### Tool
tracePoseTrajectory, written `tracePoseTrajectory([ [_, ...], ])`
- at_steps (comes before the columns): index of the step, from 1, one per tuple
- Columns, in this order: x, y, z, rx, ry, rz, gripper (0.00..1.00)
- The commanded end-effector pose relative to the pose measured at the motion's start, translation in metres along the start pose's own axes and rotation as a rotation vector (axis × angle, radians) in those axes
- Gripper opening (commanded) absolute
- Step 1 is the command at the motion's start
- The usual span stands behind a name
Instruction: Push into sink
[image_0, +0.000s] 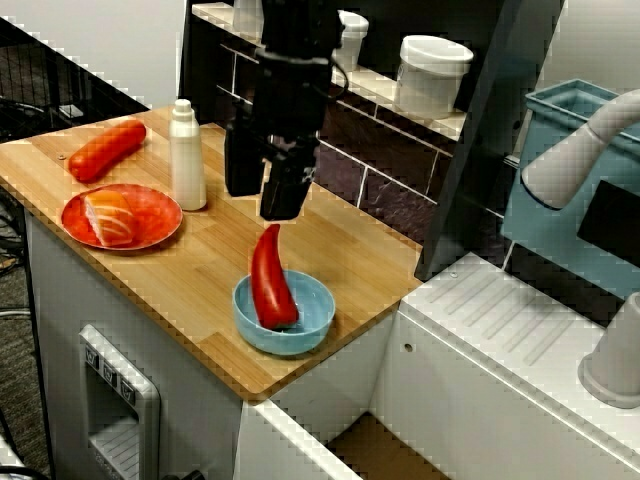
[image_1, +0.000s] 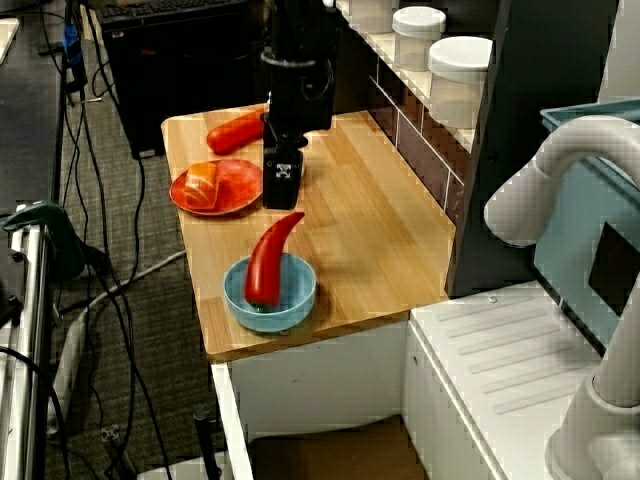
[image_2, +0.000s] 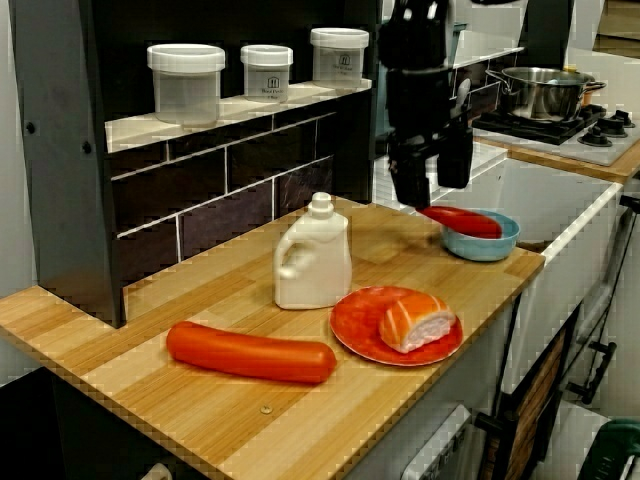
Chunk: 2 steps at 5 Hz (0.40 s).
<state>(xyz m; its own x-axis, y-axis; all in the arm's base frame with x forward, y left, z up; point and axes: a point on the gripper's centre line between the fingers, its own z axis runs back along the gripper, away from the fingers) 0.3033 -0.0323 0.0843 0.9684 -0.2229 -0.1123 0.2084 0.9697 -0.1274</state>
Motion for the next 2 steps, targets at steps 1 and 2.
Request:
tracePoseTrajectory([
  [1, -0.0068, 0.0184, -0.0085, 0.016, -0.001, -0.009, 1.00],
  [2, -0.0079, 0.0204, -0.0140, 0.024, 0.010, -0.014, 1.00],
])
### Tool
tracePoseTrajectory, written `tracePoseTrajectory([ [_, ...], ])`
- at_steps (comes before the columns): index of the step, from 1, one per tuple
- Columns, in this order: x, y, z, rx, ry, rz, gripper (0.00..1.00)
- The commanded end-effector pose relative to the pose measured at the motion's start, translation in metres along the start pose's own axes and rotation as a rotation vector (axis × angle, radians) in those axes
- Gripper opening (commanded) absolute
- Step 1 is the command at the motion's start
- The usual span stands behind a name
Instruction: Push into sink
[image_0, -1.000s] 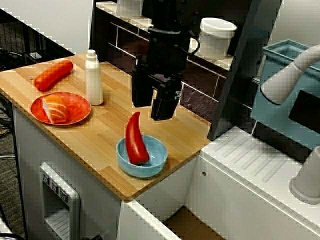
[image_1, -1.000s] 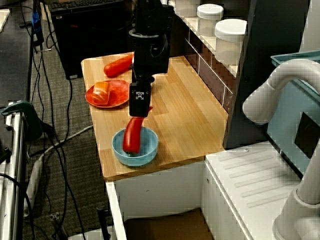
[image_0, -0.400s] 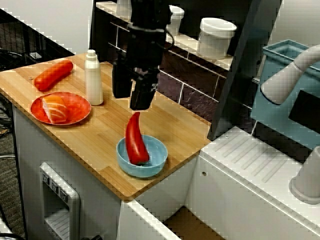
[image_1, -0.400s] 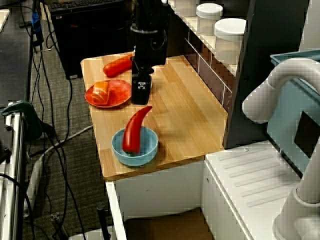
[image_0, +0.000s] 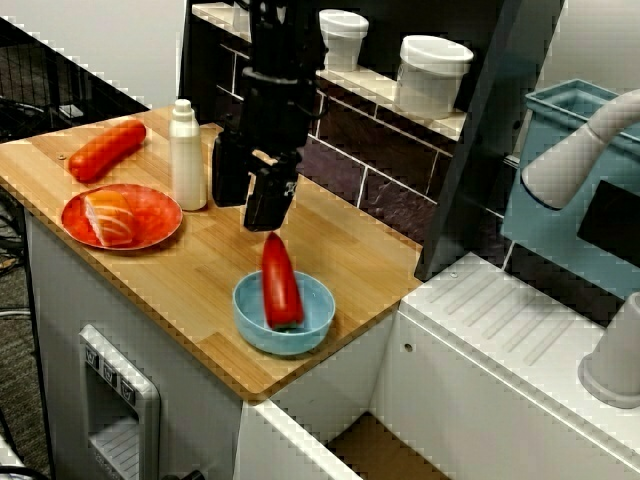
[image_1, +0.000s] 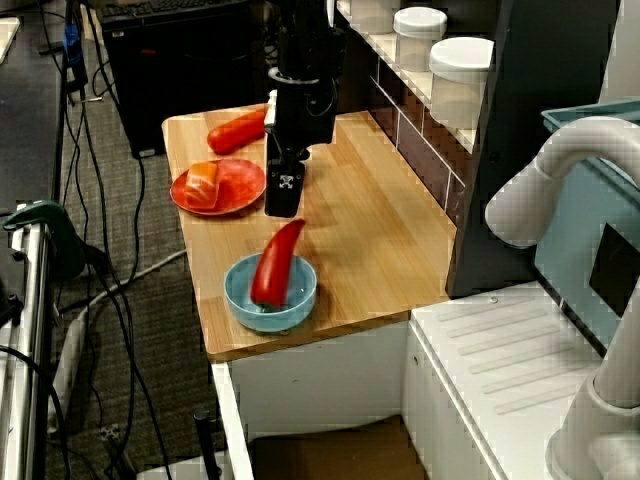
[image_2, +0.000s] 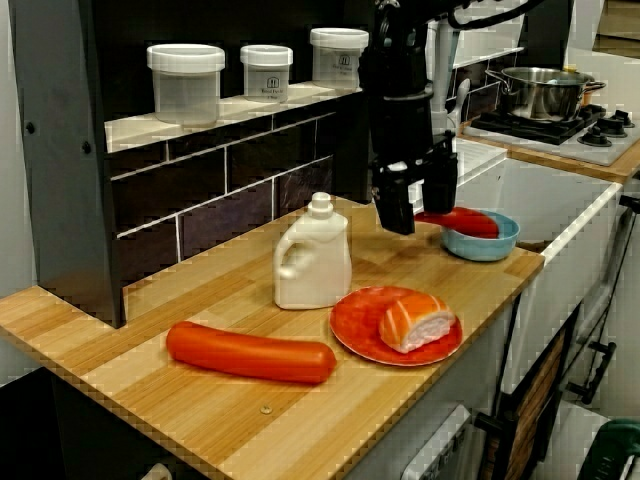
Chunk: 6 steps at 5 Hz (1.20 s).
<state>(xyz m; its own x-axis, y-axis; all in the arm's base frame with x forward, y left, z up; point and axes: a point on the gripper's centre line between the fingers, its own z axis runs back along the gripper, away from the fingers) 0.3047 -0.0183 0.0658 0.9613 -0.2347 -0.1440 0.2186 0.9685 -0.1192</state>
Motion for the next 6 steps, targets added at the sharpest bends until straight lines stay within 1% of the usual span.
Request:
tracePoseTrajectory([
  [1, -0.008, 0.004, -0.002, 0.016, -0.006, -0.020, 1.00],
  [3, -0.012, 0.005, -0.007, 0.022, 0.006, -0.031, 1.00],
  [4, -0.019, 0.006, -0.012, 0.022, 0.008, -0.034, 1.00],
  [5, -0.024, 0.005, -0.021, 0.036, 0.022, -0.041, 1.00],
  [6, -0.026, 0.006, -0.025, 0.046, 0.020, -0.044, 1.00],
])
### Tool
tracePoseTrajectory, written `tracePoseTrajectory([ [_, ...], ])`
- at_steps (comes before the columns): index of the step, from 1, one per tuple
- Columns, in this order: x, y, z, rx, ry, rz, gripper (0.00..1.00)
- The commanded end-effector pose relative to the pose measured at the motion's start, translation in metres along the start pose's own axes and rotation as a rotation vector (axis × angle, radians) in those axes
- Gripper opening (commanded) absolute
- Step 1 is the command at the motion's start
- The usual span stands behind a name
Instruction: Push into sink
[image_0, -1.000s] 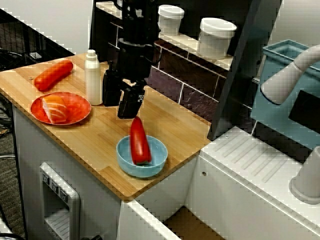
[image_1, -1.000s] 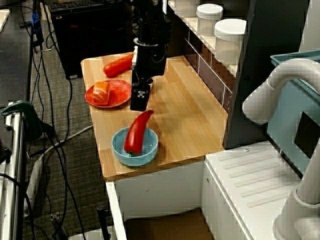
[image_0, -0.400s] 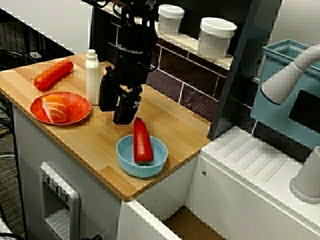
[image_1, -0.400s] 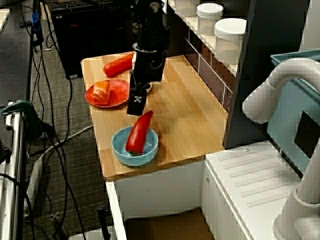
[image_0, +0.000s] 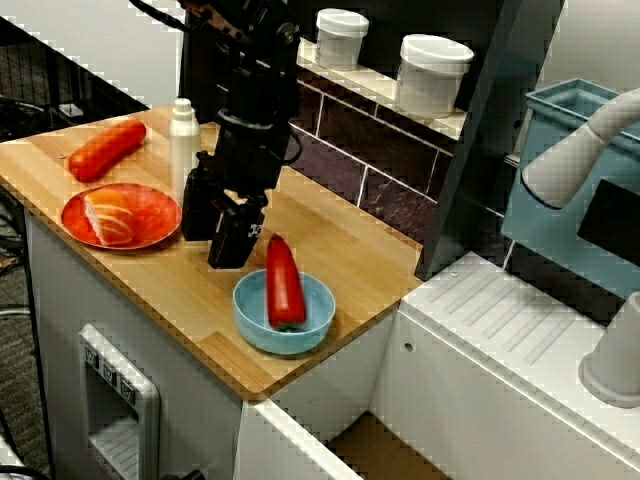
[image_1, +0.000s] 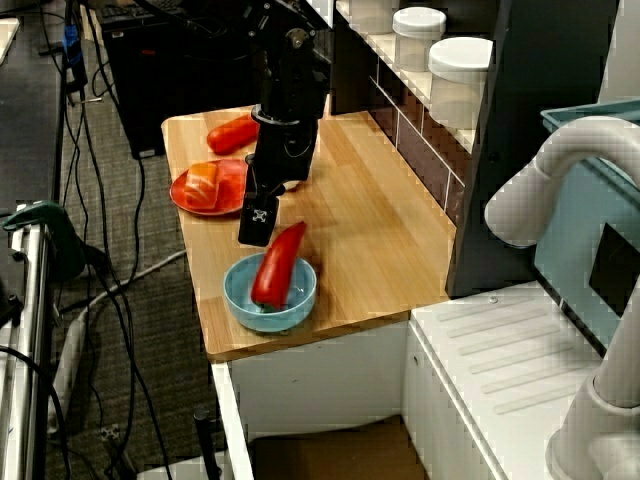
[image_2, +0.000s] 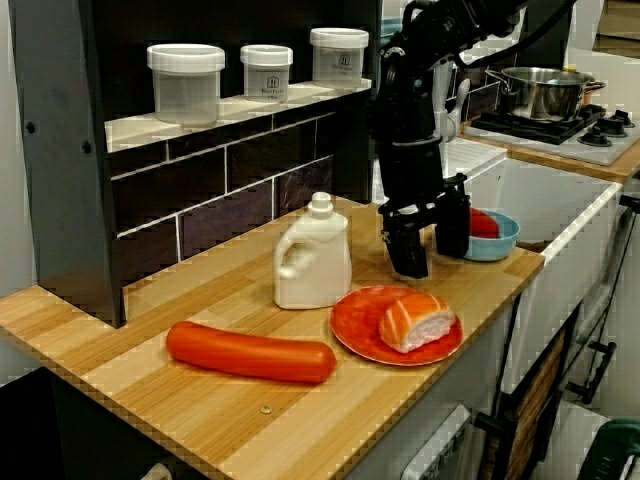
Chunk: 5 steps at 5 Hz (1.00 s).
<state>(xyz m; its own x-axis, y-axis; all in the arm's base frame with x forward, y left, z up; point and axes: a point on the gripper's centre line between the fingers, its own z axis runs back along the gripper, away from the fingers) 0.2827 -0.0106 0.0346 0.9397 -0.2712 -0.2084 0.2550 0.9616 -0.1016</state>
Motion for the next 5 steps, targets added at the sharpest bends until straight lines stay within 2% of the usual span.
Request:
tracePoseTrajectory([
  [1, -0.009, -0.003, 0.002, 0.009, -0.052, -0.004, 1.00],
  [2, -0.006, -0.010, -0.002, -0.004, -0.056, 0.007, 1.00],
  [3, 0.000, -0.023, -0.006, -0.046, -0.043, 0.025, 1.00],
  [4, 0.009, -0.048, -0.008, -0.097, -0.053, 0.051, 1.00],
  [5, 0.018, -0.082, -0.014, -0.128, -0.045, 0.034, 1.00],
])
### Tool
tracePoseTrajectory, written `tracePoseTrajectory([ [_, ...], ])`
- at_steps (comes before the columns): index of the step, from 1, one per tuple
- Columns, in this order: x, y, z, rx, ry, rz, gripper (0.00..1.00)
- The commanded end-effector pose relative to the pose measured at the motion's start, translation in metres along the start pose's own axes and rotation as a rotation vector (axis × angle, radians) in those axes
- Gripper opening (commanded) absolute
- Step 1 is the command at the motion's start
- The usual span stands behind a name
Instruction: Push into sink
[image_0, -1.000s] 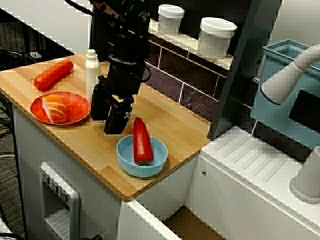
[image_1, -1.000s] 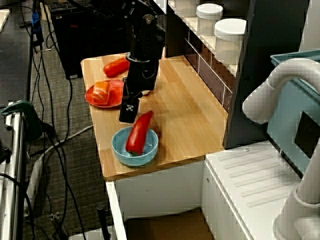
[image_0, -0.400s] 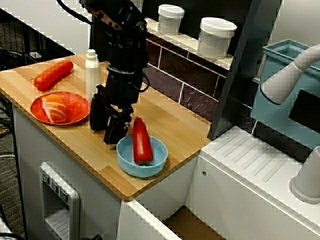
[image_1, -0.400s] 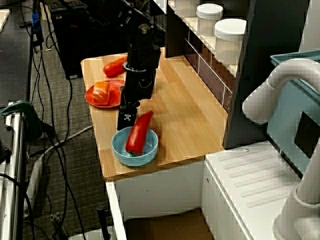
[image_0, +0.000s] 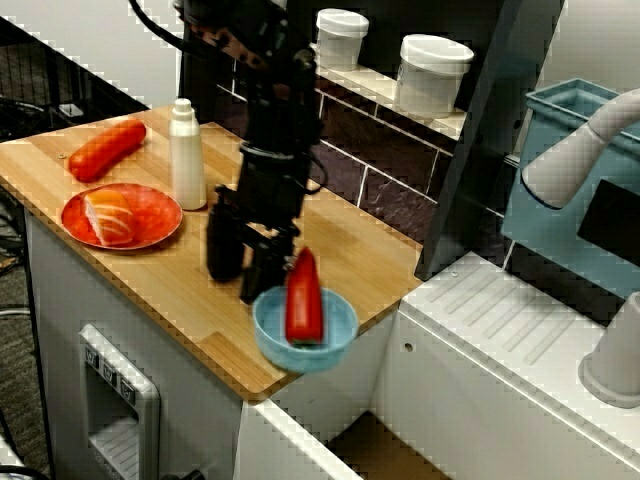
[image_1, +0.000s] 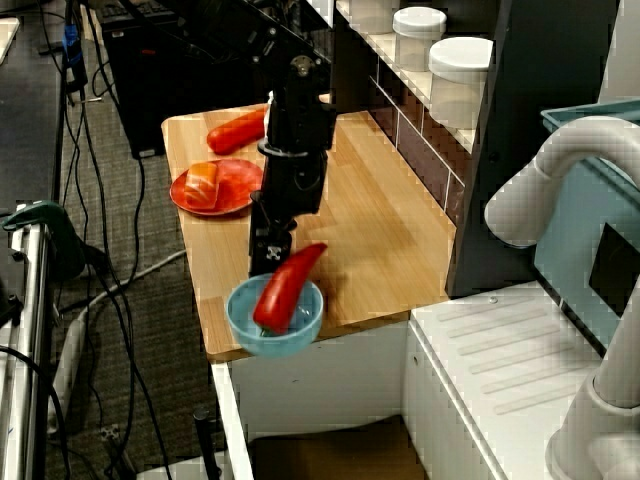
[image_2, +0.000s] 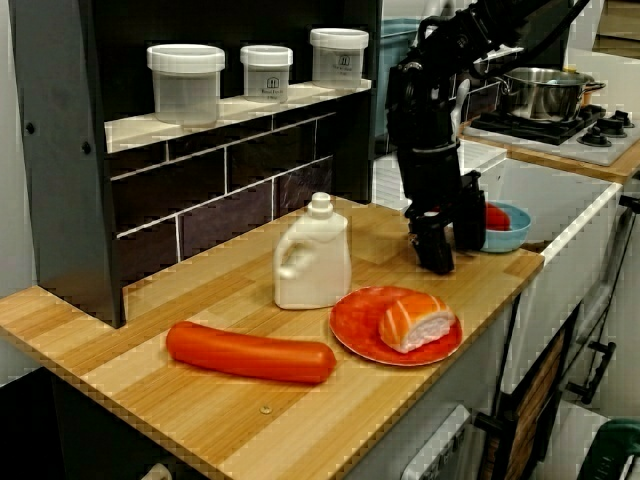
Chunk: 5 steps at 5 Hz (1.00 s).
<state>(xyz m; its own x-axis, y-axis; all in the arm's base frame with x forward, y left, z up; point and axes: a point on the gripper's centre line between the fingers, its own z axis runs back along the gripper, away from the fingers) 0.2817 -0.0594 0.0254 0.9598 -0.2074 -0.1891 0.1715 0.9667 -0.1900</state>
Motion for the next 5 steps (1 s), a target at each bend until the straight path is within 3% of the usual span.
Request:
tracePoseTrajectory([
  [1, 0.005, -0.079, -0.013, -0.030, -0.006, -0.109, 1.00],
  [3, 0.006, -0.156, -0.018, -0.009, 0.013, -0.257, 1.00],
  [4, 0.004, -0.153, -0.016, 0.024, -0.010, -0.234, 1.00],
  [5, 0.004, -0.153, -0.016, 0.024, -0.010, -0.234, 1.00],
])
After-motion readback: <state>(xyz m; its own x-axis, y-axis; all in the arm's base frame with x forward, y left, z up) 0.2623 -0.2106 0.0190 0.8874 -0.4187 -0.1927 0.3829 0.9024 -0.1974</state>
